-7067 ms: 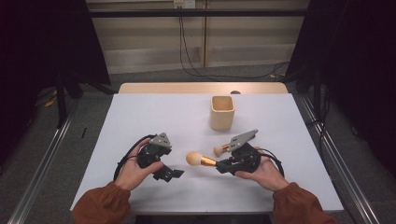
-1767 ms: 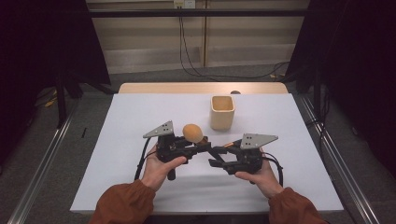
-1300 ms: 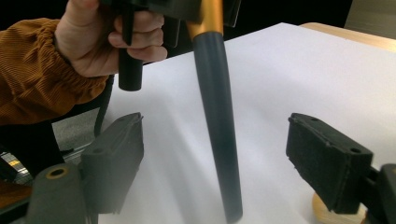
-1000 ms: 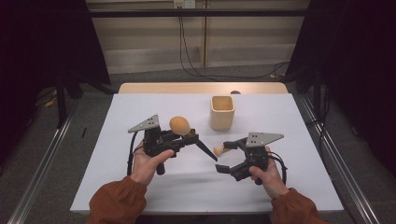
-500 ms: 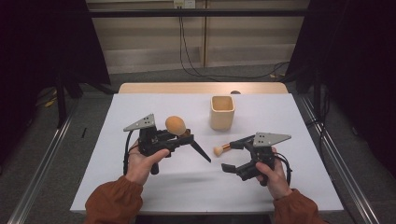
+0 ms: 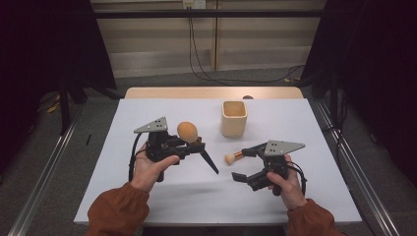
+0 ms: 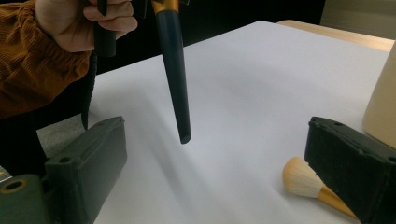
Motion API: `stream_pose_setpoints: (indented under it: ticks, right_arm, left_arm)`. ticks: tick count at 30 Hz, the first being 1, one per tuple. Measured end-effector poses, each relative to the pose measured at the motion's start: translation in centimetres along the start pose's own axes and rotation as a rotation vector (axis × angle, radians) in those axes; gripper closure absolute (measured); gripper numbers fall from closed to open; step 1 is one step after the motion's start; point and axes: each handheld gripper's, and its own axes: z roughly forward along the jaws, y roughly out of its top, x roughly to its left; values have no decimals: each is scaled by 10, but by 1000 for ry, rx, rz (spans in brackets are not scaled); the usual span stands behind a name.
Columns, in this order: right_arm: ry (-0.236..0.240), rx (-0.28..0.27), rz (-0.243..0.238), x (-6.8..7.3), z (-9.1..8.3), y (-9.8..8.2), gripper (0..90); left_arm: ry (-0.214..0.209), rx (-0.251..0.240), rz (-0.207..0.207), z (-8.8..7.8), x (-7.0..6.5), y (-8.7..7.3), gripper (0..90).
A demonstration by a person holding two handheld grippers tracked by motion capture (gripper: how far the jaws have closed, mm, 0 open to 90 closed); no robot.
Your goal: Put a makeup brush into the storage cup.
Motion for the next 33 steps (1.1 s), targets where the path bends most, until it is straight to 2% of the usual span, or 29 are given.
stream_pose_setpoints:
  ticks: [9,14,16,20,27,29,33]
  right_arm:
    - [14,-1,-5,2,4,0,27]
    - [14,-1,-1,1,6,-1,22]
    - [-2,-15,-10,1,7,-3,22]
    - [7,-12,-17,2,10,-3,22]
    - [8,-9,-23,5,18,-6,22]
    - [24,-1,-17,4,21,-7,22]
    - [40,-3,-14,5,24,-7,22]
  left_arm:
    - [4,97,11,3,-2,10,657]
    - [19,133,46,4,-4,13,657]
    - [29,163,62,5,-4,14,657]
    - [33,199,63,8,-3,15,657]
    - [43,235,57,14,-4,12,657]
    - [42,242,57,17,-3,11,657]
    - [16,216,46,20,-3,8,657]
